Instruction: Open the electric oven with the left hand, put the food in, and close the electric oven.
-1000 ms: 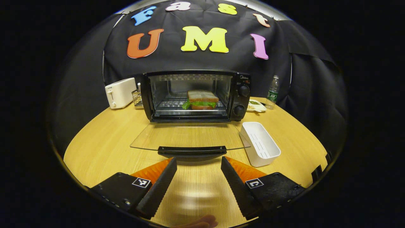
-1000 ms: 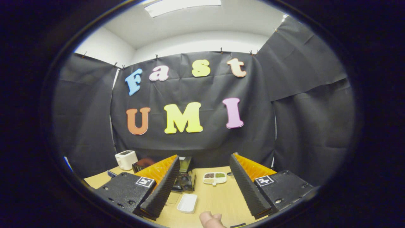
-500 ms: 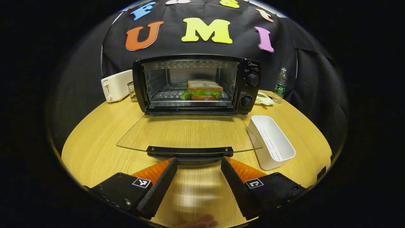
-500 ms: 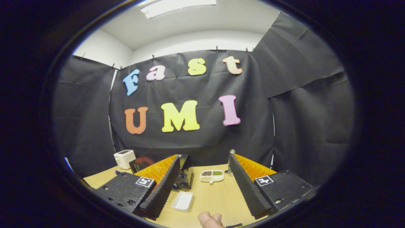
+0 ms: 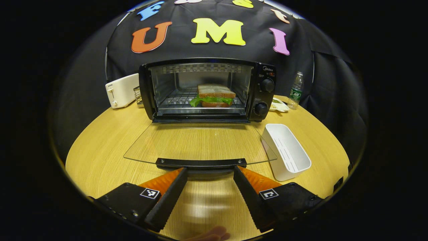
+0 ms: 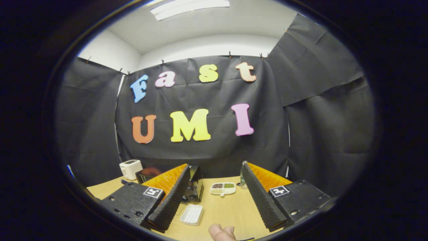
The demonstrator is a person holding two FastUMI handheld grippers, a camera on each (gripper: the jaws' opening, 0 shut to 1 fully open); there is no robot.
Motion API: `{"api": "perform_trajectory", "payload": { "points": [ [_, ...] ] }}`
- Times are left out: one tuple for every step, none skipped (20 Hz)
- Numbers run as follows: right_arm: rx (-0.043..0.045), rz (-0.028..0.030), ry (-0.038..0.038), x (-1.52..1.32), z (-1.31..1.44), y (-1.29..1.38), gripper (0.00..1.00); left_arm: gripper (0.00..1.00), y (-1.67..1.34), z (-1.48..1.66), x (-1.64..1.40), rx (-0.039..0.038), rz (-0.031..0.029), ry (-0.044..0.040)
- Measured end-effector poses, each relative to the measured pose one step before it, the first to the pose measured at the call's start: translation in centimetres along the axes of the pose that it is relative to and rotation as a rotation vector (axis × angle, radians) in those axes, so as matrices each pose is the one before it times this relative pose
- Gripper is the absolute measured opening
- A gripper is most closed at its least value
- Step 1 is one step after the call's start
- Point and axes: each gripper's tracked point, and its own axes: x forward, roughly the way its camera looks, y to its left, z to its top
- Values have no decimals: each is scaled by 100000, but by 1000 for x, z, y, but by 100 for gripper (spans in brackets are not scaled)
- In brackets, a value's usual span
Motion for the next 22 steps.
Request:
{"api": "perform_trajectory", "payload": {
  "points": [
    [170, 140, 239, 37, -68, 53, 96, 93, 16, 276, -78, -708, 145, -257],
    [-100, 145, 250, -57, -88, -22, 96, 92, 25, 260, -122, -573, 154, -140],
    [99, -188, 57, 49, 39, -13, 100, 92, 11, 210, -81, -90, 126, -100],
    [21, -386, -169, 127, 59, -138, 96, 92, 24, 161, -59, 332, 51, -230],
    [-41, -18, 122, -6, 60, -46, 96, 92, -56, 328, -87, 447, 73, -548],
    [154, 70, 13, 16, -66, 139, 96, 92, -60, 217, -127, 454, 92, -626],
    [163, 358, 221, 71, -16, 78, 100, 92, -46, 336, -236, 394, 17, -667],
    [171, 176, 173, 56, -86, 24, 96, 92, 27, 332, -53, 351, 12, -1015],
    [193, -110, 344, 95, -117, -17, 96, 92, 17, 412, -139, 259, 50, -1016],
    [326, -175, 347, -17, -89, -137, 96, 92, 13, 449, -133, 533, 161, -1219],
    [204, 120, 352, 80, -15, -4, 100, 92, -50, 501, -179, 750, 226, -1075],
    [82, -60, 355, 19, -120, -34, 100, 93, 96, 406, -55, 900, 301, -1188],
    [-86, -66, 105, 89, 62, 6, 100, 93, -4, 429, -69, 709, 450, -869],
    [-143, -192, -92, 86, 1, -124, 100, 92, -20, 284, 23, 501, 557, -490],
    [-44, -338, -17, 11, -14, -96, 100, 92, 15, 444, -95, 899, 454, -850],
    [-122, -34, 192, 53, 12, 17, 96, 82, 71, 513, 6, 1384, 180, -1238],
    [-66, 155, -25, 24, 22, 46, 100, 82, 157, 982, 41, 1557, 817, -2690],
    [83, 160, -127, -30, 9, 45, 96, 93, 522, 660, 93, 1111, 1545, -1803],
    [97, 63, 142, 4, 10, 21, 100, 83, 413, 611, 39, 569, 1174, -536],
    [-23, 375, -182, -49, 11, 62, 100, 95, -5, 669, 162, -14, 90, -1369],
    [-319, 461, 66, 89, 17, 75, 96, 96, 121, 1012, 332, -65, -70, -2165],
    [-299, -55, 70, 116, -21, -24, 96, 96, 149, 1016, 17, -47, -27, -2154]
  ]
}}
